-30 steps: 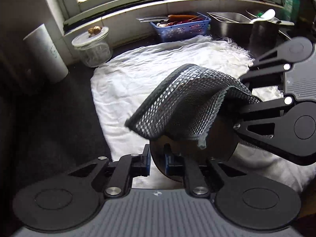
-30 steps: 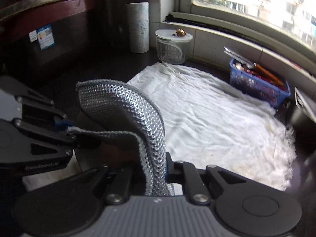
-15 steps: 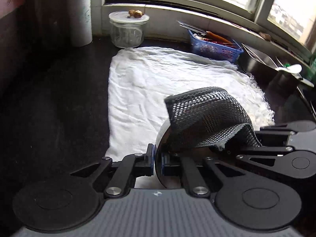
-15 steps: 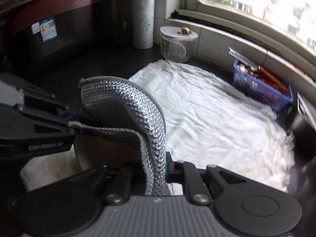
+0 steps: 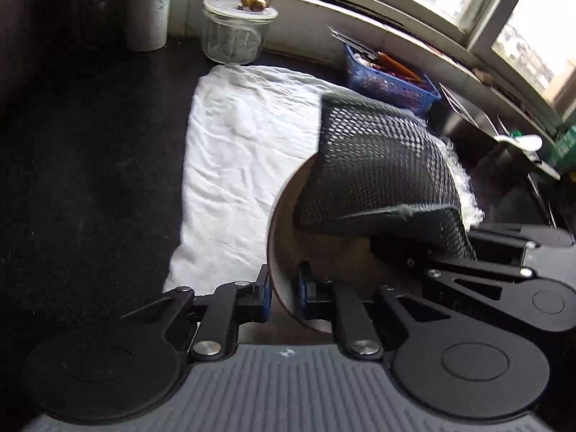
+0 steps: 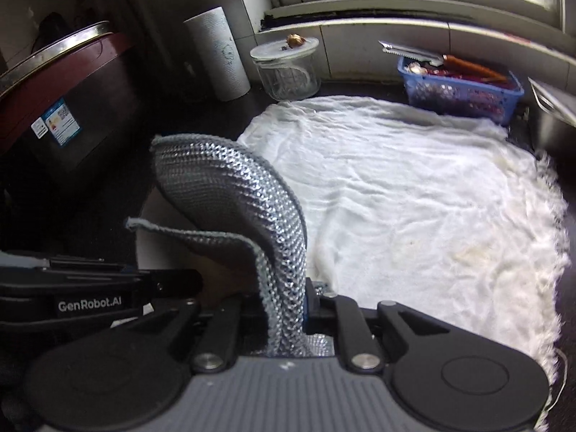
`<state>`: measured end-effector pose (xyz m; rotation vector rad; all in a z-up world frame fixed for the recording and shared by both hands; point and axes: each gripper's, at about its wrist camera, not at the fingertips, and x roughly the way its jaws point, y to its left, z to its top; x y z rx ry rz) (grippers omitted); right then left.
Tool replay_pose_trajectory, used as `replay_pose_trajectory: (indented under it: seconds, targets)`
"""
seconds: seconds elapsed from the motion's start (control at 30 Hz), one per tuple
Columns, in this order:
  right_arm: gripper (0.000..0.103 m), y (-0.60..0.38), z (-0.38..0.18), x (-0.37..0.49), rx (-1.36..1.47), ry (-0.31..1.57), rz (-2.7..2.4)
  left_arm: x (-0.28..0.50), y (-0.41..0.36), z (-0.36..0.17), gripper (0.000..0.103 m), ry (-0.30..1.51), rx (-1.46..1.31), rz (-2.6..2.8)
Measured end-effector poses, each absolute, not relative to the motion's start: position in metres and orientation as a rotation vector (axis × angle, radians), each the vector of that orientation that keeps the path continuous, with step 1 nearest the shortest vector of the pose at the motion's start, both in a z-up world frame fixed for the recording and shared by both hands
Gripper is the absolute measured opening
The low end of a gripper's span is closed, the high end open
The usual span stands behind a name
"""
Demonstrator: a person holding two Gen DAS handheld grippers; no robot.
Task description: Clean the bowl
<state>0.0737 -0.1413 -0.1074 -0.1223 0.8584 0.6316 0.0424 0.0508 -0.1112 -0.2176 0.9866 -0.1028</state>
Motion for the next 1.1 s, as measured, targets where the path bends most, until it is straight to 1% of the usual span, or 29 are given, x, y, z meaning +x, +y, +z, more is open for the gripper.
replay_pose_trajectory:
  seconds: [0.17, 0.37, 0.4, 0.43, 0.47, 0.53, 0.63, 0.77, 0.87, 0.93, 0.97, 1.0, 1.1]
  targets:
    - [0.013, -0.131, -0.096, 0.068, -0.371, 0.731, 0.674, 0.052, 0.038, -0.103, 0.015, 0.977, -0.074, -0.145]
    - [0.012, -0.115, -0.089, 0.053, -0.681, 0.558, 0.737, 0.064, 0.043, -0.096, 0.016, 0.979, 0.036, -0.188]
    - [0.012, -0.113, -0.089, 0.05, -0.717, 0.536, 0.747, 0.062, 0.041, -0.096, 0.015, 0.975, 0.068, -0.196]
    - [0.013, -0.111, -0.09, 0.047, -0.746, 0.518, 0.751, 0.059, 0.038, -0.097, 0.009, 0.966, 0.099, -0.201]
    - [0.013, -0.11, -0.09, 0.046, -0.755, 0.514, 0.751, 0.057, 0.037, -0.098, 0.007, 0.962, 0.096, -0.194]
    - [0.012, -0.113, -0.09, 0.052, -0.66, 0.579, 0.749, 0.05, 0.041, -0.103, 0.007, 0.952, 0.009, -0.14]
    - [0.013, -0.123, -0.1, 0.063, -0.412, 0.747, 0.712, 0.036, 0.049, -0.109, 0.007, 0.945, -0.144, -0.065]
    - [0.015, -0.138, -0.113, 0.07, -0.067, 0.91, 0.633, 0.032, 0.074, -0.12, 0.006, 0.995, -0.408, -0.005]
    - [0.015, -0.15, -0.125, 0.077, 0.22, 1.015, 0.573, 0.032, 0.079, -0.124, 0.006, 1.023, -0.468, -0.008]
    - [0.013, -0.152, -0.126, 0.08, 0.255, 1.025, 0.572, 0.034, 0.073, -0.121, 0.006, 1.026, -0.389, -0.038]
    - [0.013, -0.153, -0.125, 0.081, 0.245, 1.025, 0.581, 0.035, 0.067, -0.118, 0.009, 1.024, -0.309, -0.059]
    - [0.013, -0.151, -0.123, 0.08, 0.207, 1.014, 0.596, 0.036, 0.059, -0.114, 0.009, 1.004, -0.202, -0.066]
    - [0.012, -0.137, -0.111, 0.069, -0.027, 0.912, 0.651, 0.036, 0.038, -0.103, 0.012, 0.949, 0.072, -0.095]
